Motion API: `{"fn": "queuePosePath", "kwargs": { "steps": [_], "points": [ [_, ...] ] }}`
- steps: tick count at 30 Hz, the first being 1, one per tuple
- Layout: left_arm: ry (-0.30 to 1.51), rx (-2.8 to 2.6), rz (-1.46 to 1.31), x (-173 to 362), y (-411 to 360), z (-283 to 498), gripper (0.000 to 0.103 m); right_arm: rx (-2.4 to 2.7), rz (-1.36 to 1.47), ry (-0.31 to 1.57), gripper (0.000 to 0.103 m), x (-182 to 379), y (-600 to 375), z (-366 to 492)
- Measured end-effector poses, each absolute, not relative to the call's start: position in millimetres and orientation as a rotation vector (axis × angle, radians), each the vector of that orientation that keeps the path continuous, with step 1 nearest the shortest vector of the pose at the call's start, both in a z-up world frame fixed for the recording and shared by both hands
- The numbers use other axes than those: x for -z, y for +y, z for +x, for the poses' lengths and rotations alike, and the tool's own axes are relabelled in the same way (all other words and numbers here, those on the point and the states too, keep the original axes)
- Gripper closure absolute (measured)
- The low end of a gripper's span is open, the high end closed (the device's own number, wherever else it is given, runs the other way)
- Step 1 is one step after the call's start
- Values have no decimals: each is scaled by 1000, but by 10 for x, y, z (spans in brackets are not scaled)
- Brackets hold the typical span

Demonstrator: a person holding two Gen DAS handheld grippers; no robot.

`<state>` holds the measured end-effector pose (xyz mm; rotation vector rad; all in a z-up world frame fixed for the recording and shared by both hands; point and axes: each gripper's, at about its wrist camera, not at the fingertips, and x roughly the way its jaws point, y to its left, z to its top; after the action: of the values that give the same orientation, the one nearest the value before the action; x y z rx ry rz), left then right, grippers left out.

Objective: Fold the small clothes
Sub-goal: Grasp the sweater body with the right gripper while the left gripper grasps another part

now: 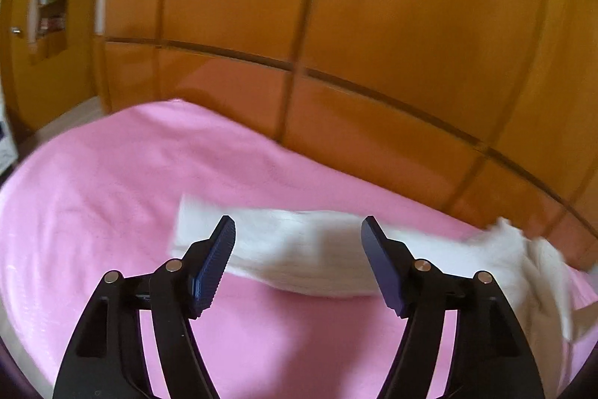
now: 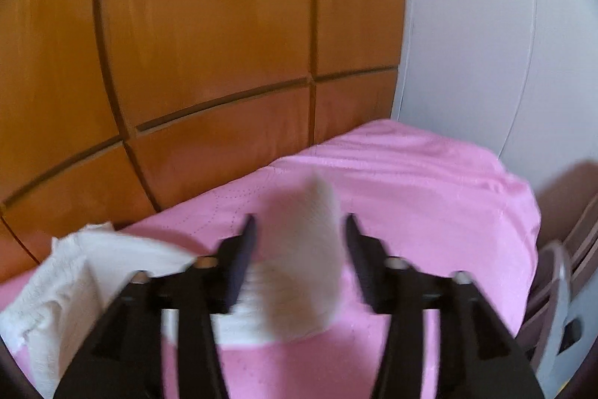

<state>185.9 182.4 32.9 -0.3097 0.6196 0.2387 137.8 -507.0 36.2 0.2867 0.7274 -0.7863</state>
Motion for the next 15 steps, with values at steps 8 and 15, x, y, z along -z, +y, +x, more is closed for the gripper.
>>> {"fn": "queuePosePath", "kwargs": {
  "steps": [8, 15],
  "points": [
    [912, 241, -480, 514, 894, 1705, 53, 320, 619, 952, 57, 467, -4350, 982],
    [1037, 421, -612, 911, 298, 1718, 53, 54, 882, 1026, 71, 1048, -3631, 1183]
  ]
}}
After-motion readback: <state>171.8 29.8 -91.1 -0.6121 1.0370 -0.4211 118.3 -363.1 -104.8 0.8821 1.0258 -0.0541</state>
